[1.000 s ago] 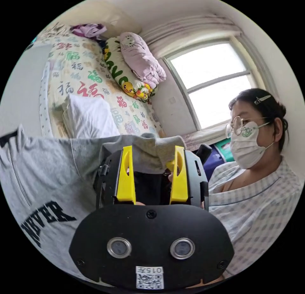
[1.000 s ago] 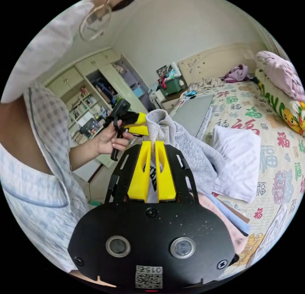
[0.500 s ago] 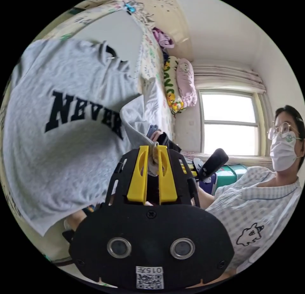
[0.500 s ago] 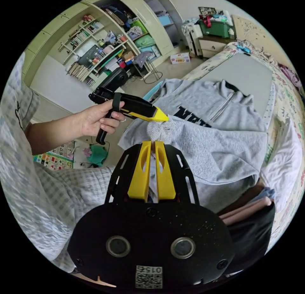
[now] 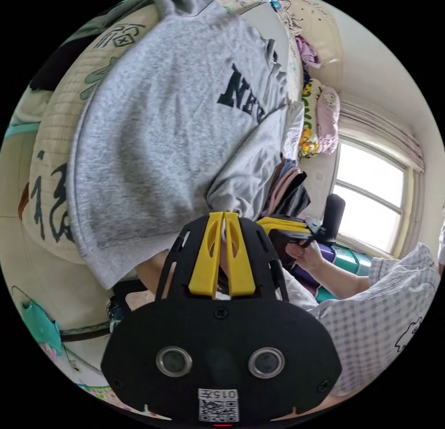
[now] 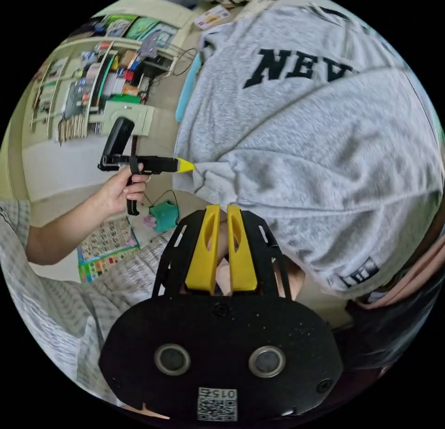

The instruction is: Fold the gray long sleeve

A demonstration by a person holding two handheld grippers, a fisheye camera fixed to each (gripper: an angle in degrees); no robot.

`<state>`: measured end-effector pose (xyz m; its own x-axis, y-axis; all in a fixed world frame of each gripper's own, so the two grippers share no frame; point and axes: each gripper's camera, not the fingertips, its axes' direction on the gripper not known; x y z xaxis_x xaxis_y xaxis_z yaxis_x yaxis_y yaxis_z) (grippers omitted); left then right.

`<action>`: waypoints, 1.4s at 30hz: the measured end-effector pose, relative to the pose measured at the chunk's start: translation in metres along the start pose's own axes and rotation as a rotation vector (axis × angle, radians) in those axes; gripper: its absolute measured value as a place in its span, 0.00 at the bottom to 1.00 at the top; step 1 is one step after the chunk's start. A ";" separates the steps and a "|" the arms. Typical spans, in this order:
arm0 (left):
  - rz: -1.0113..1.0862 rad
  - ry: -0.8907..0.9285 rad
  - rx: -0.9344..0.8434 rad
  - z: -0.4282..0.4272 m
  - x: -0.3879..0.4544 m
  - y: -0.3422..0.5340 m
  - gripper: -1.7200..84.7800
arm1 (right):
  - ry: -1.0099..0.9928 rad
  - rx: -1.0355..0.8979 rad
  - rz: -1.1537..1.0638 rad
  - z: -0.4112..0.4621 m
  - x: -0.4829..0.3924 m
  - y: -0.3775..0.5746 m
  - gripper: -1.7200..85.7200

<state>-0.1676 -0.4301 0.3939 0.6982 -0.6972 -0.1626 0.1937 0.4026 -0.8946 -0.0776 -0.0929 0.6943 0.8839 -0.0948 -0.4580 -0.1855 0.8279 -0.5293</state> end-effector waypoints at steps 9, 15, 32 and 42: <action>0.131 -0.170 0.116 -0.046 0.068 -0.057 0.08 | -0.117 0.415 0.468 -0.147 0.166 0.021 0.11; 0.337 -0.141 0.046 0.019 0.162 -0.176 0.10 | -0.151 0.583 0.593 -0.197 0.247 0.002 0.13; 0.646 -0.484 -0.218 0.170 0.314 -0.335 0.12 | -0.265 0.681 0.593 -0.247 0.292 -0.027 0.01; 0.671 -0.472 -0.270 0.194 0.340 -0.359 0.06 | -0.206 0.735 0.624 -0.276 0.296 -0.019 0.01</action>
<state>0.1342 -0.6969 0.7405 0.8314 -0.0188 -0.5553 -0.4906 0.4442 -0.7497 0.0693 -0.2896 0.3719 0.7886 0.5164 -0.3338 -0.3928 0.8407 0.3728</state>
